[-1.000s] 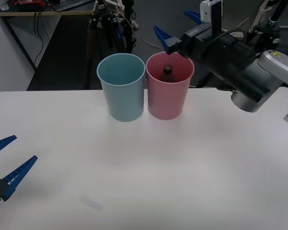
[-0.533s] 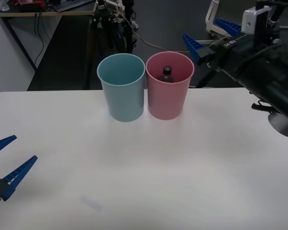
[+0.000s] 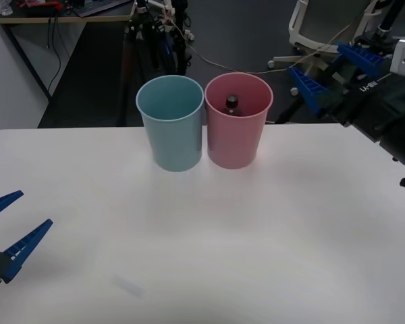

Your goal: Grasp the object on the table and drop it into the matching bin: aluminum can to the light blue bin, PET bottle to the pink bin.

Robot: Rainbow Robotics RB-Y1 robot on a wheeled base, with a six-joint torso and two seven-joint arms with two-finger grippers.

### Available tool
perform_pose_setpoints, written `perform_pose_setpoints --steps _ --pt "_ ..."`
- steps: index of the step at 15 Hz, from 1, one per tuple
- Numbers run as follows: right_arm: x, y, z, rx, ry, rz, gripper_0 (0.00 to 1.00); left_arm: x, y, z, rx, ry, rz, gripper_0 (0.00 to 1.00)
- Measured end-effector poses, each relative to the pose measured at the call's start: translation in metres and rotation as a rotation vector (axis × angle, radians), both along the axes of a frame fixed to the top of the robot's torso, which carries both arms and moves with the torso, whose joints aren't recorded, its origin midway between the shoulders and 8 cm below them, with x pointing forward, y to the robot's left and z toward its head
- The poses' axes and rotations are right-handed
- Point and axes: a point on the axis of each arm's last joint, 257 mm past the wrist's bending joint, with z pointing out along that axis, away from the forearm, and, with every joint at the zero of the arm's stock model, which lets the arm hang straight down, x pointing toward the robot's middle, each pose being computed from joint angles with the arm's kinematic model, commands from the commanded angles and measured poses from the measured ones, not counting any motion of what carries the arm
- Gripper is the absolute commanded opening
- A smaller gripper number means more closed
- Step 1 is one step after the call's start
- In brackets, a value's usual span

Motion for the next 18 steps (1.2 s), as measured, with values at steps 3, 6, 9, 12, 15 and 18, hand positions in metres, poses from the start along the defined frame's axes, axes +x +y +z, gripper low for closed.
perform_pose_setpoints --steps 3,6,9,12,15,18 --pt "-0.028 -0.008 -0.015 0.008 0.014 0.039 1.0 0.0 0.0 0.0 0.0 0.0 0.0 1.0" --pt "-0.054 -0.014 -0.038 0.032 0.039 0.085 1.0 0.0 0.0 0.0 0.0 0.0 0.0 1.0" --pt "-0.074 -0.021 -0.062 0.062 0.071 0.097 1.0 0.0 0.0 0.0 0.0 0.0 0.0 1.0" --pt "-0.09 -0.026 -0.091 0.076 0.1 0.095 1.0 0.0 0.0 0.0 0.0 0.0 0.0 1.0" --pt "-0.104 -0.031 -0.121 0.088 0.153 0.097 1.0 0.0 0.0 0.0 0.0 0.0 0.0 1.0" --pt "-0.117 -0.033 -0.148 0.088 0.219 0.108 1.0 0.0 0.0 0.0 0.0 0.0 0.0 1.0"
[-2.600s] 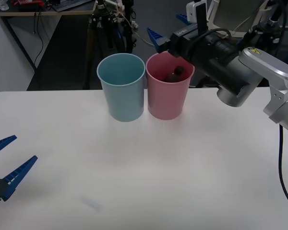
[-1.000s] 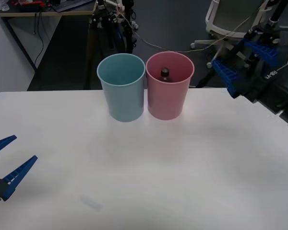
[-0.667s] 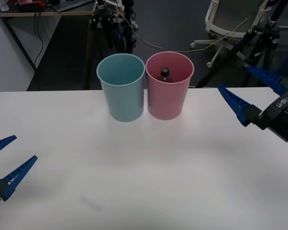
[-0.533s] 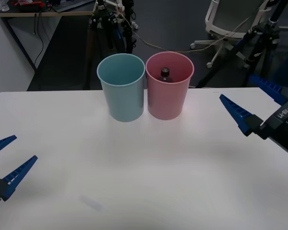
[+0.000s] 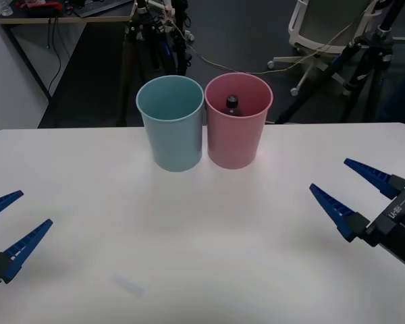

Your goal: Grasp the object on the table and drop it into the matching bin: aluminum can to the light blue bin, PET bottle to the pink bin.

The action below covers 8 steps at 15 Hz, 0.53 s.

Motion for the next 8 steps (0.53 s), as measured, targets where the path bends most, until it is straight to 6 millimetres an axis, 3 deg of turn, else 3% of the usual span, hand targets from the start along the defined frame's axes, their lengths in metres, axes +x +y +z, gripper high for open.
perform_pose_setpoints --steps 4,8 --pt "-0.02 -0.014 -0.035 -0.027 0.072 0.005 1.0 0.0 0.0 0.0 0.0 0.0 0.0 1.0" --pt "-0.034 -0.02 -0.043 -0.038 0.098 0.012 1.0 0.0 0.0 0.0 0.0 0.0 0.0 1.0"
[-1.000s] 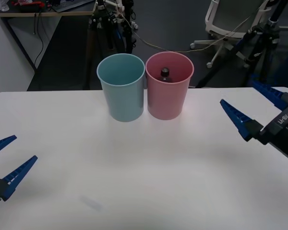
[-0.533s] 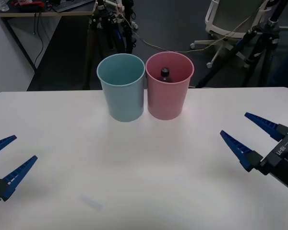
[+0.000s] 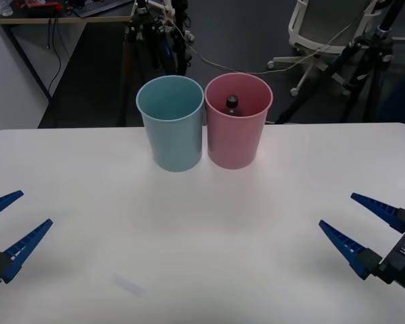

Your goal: Grasp the object on the table and drop it into the matching bin: aluminum can to the light blue bin, PET bottle to the pink bin.

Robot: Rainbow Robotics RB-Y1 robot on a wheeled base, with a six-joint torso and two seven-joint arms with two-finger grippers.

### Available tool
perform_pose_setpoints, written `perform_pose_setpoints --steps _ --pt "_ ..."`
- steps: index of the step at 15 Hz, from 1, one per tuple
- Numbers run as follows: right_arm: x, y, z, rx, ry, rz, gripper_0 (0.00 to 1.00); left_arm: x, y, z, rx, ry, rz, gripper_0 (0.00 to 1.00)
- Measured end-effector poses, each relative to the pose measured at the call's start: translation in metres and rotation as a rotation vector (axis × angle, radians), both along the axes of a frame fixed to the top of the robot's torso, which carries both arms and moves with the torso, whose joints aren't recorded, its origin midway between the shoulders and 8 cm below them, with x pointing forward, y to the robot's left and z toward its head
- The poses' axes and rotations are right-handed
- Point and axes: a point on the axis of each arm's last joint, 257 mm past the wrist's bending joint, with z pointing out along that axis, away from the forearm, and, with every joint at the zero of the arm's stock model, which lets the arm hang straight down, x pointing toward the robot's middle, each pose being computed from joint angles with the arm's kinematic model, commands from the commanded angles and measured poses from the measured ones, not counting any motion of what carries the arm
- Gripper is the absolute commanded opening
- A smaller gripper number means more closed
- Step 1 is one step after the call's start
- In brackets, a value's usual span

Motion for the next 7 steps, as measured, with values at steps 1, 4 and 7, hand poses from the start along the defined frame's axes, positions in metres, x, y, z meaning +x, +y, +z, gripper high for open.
perform_pose_setpoints --steps 1,4,7 --pt "-0.0004 -0.0001 0.0004 0.0 -0.002 0.001 1.0 0.0 0.0 0.0 0.0 0.0 0.0 1.0" --pt "-0.0032 0.003 0.0002 -0.002 -0.004 0.015 1.0 0.0 0.0 0.0 0.0 0.0 0.0 1.0" --pt "-0.0049 0.0053 0.0003 -0.009 -0.011 0.027 1.0 0.0 0.0 0.0 0.0 0.0 0.0 1.0"
